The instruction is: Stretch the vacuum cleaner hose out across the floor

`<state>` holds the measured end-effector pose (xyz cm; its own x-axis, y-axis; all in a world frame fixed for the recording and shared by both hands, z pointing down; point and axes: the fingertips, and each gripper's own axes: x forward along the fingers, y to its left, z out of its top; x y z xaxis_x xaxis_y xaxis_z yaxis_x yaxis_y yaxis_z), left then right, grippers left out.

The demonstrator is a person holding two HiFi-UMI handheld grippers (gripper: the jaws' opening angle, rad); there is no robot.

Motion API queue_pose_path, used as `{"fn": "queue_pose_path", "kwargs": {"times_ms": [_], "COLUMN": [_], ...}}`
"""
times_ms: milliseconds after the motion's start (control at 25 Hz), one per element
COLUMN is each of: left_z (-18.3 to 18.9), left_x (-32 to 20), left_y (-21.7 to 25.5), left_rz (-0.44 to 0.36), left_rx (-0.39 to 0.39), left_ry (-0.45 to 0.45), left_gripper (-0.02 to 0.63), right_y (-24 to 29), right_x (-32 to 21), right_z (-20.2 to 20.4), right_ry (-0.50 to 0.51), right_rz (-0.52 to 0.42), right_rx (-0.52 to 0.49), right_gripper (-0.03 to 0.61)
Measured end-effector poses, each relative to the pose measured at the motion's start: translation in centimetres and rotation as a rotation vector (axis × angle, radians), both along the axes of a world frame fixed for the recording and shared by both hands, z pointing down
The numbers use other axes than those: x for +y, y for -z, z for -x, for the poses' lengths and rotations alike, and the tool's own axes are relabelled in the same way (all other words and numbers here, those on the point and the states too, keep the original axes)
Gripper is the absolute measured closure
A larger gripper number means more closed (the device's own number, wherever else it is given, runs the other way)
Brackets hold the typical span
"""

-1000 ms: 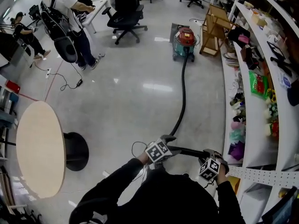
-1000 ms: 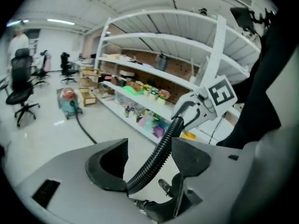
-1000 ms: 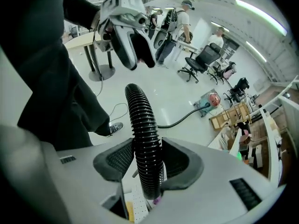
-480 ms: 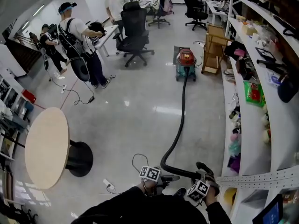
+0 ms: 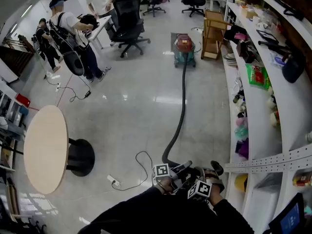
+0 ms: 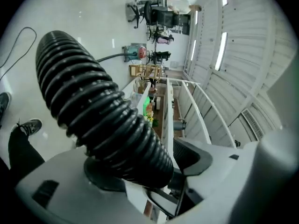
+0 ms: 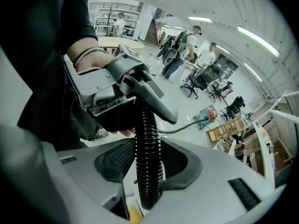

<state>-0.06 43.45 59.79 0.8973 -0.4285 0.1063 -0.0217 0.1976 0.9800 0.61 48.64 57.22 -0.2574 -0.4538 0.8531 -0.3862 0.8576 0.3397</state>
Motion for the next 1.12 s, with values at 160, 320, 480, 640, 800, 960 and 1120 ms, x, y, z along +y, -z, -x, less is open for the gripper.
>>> {"fn": "queue_pose_path", "kwargs": {"times_ms": [160, 320, 480, 640, 800, 960, 1120], "left_z": [1.7, 4.7, 11.3, 16.7, 18.8, 18.8, 18.4], "left_x": [-2.6, -2.3, -1.1, 0.5, 1.8, 4.4, 9.5], "left_y": [-0.2, 1.0, -0.4, 1.0, 3.5, 6.1, 9.1], "left_rz": [-0.045, -0.051, -0.019, -0.043, -0.09, -0.115, -0.139], "left_rx": [0.053, 0.161, 0.196, 0.201, 0.206, 0.227, 0.233], "left_ry": [0.082, 0.156, 0.233, 0.24, 0.274, 0.303, 0.289], "left_gripper": [0.394, 0.449, 0.457, 0.457, 0.457, 0.457, 0.457], "right_y": [0.4, 0.9, 1.5, 0.8, -1.8, -3.3, -1.6], "right_x": [-1.5, 0.1, 3.7, 8.5, 10.4, 10.4, 12.4], "right_z": [1.4, 3.7, 3.8, 1.9, -1.4, -3.6, -0.1], "right_ry": [-0.024, -0.056, -0.206, -0.595, -1.15, -1.298, -1.156], "right_rz": [-0.03, -0.038, -0.044, 0.175, 0.445, 0.536, 0.645], "right_rx": [-0.052, -0.085, -0.084, -0.396, -1.063, -1.595, -1.93], "right_gripper": [0.411, 0.411, 0.41, 0.41, 0.41, 0.405, 0.34]}}
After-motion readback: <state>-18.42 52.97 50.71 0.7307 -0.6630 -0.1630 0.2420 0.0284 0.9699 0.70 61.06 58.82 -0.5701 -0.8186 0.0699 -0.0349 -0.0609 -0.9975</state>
